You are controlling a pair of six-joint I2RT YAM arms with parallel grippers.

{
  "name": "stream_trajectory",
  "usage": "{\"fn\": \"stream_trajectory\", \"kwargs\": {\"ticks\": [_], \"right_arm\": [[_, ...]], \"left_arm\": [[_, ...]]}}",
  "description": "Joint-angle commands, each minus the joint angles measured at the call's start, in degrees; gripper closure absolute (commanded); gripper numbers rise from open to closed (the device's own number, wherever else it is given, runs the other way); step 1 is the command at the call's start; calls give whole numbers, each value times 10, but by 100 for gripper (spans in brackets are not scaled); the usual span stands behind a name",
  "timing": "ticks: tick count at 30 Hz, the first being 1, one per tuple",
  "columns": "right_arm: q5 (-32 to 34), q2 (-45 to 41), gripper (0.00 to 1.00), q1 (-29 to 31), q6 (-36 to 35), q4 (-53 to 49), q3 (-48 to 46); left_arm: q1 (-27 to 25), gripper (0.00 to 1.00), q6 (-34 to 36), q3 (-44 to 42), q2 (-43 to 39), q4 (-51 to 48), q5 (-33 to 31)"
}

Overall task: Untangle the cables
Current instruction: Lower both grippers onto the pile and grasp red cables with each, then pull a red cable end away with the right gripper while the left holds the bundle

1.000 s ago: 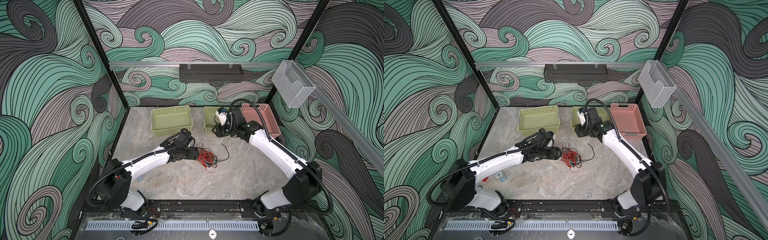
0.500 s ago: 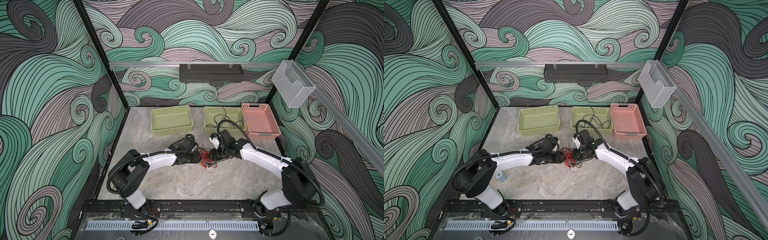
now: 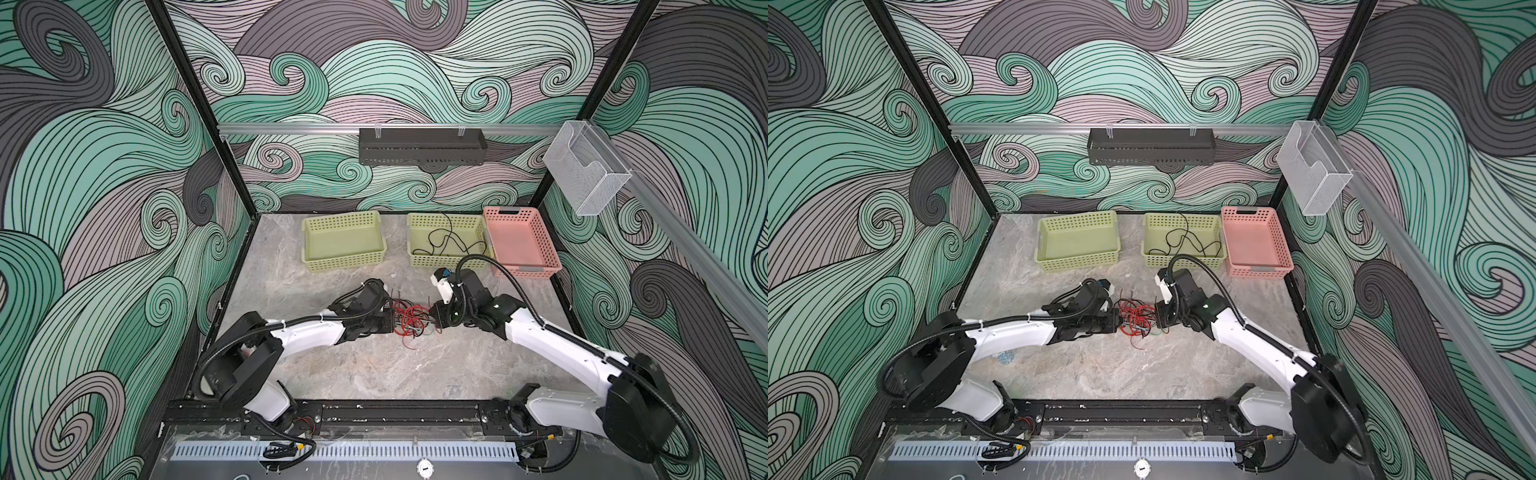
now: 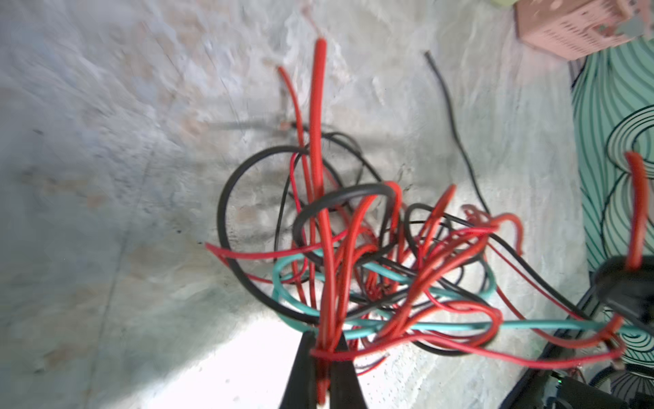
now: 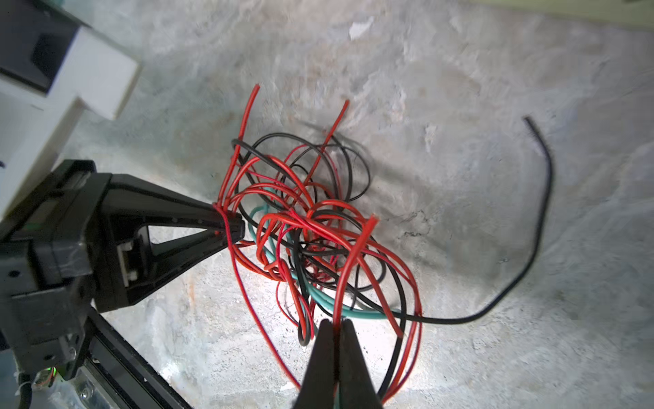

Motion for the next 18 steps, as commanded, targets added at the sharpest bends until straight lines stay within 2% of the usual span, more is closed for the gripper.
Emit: {"fn": "stream_trajectory", "kwargs": {"ticks": [1,6,11,18], "right_arm": [[44,-54,100,2,8,-18,-6],[102,-141,100,2,2,-33,-3],[162,-184,100,-14,-4,-36,-4],[113,-175,100,-98,43,-10,-41]], "left_arm": [[0,100,3,2,-65,-50,-53],[0,100,14,-2,-162,-127,-106],[1,100,24,-8,-245,-201,-156],[3,100,17,-26,-331,-268,-187]]}}
